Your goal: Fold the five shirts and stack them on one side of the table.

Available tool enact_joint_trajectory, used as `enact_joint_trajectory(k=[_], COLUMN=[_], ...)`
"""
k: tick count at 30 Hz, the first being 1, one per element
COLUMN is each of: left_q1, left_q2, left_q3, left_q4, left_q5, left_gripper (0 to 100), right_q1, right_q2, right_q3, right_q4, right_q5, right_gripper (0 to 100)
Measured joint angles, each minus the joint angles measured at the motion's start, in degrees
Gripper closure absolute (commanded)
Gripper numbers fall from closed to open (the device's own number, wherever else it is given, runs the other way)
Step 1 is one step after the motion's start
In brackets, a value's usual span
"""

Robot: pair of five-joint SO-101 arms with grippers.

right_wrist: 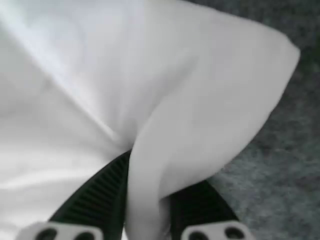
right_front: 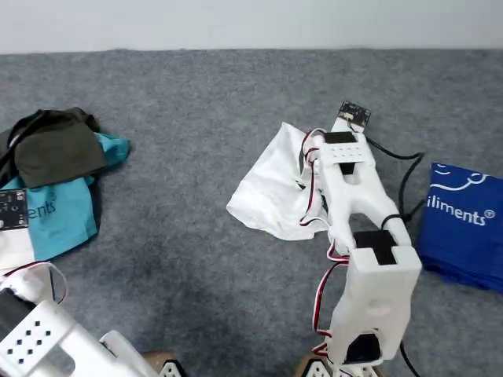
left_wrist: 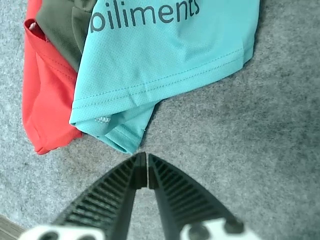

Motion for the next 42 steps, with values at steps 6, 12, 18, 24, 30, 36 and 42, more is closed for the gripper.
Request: enact_joint_trajectory(k=[6,12,18,24,30,36,42], left_q1=[0.0,0.0,0.0,0.0,0.0,0.0,0.0], left_q2=[0.0,0.0,0.0,0.0,0.0,0.0,0.0], left_q3=[0.0,0.0,0.0,0.0,0.0,0.0,0.0], left_q4=[0.0,0.0,0.0,0.0,0.0,0.0,0.0], left_q5=[0.0,0.0,0.0,0.0,-0.1,-0.5,-1.8], left_gripper=[98,98,98,98,98,98,98], right_q1=[4.4,10.8,16.9,20.2,25.1,30.7,35.7], right_q2=[-8.5,-17.3,-26.5,-34.0,-36.7,-36.7,-36.7], right_q3=[0.0,0.0,0.0,0.0,0.0,0.0,0.0], right_q4=[5.9,13.2,18.2,20.3,20.3,19.5,14.9], right_q5=[10.7,22.6,32.9,39.6,42.9,45.1,47.6], right_gripper=[99.1,99.1,99.1,99.1,99.1,99.1,99.1])
